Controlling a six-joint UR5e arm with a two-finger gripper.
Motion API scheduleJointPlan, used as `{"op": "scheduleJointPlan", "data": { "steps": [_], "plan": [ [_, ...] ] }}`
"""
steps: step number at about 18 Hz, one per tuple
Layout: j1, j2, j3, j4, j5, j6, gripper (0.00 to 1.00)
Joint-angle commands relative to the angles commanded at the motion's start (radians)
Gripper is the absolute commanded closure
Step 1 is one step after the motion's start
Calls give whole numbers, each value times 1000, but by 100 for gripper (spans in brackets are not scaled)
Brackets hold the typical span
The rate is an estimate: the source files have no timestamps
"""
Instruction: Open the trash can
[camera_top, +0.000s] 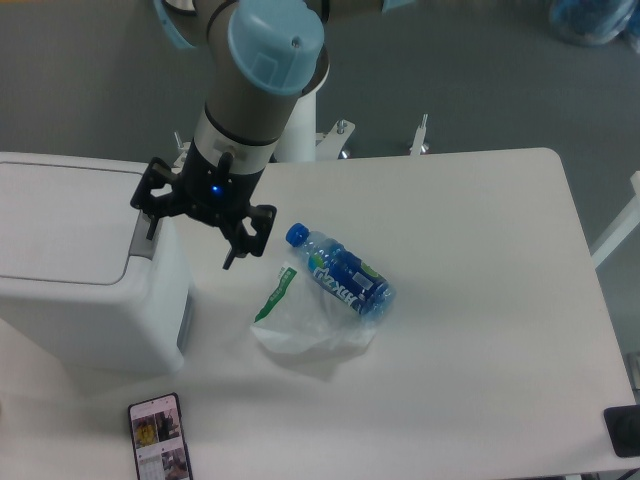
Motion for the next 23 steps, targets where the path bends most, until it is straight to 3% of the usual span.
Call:
{"op": "scheduleJointPlan", "data": {
  "steps": [19,23],
  "plan": [
    [0,-6,0,6,0,8,0],
    [0,-2,8,70,0,11,0]
  ]
}}
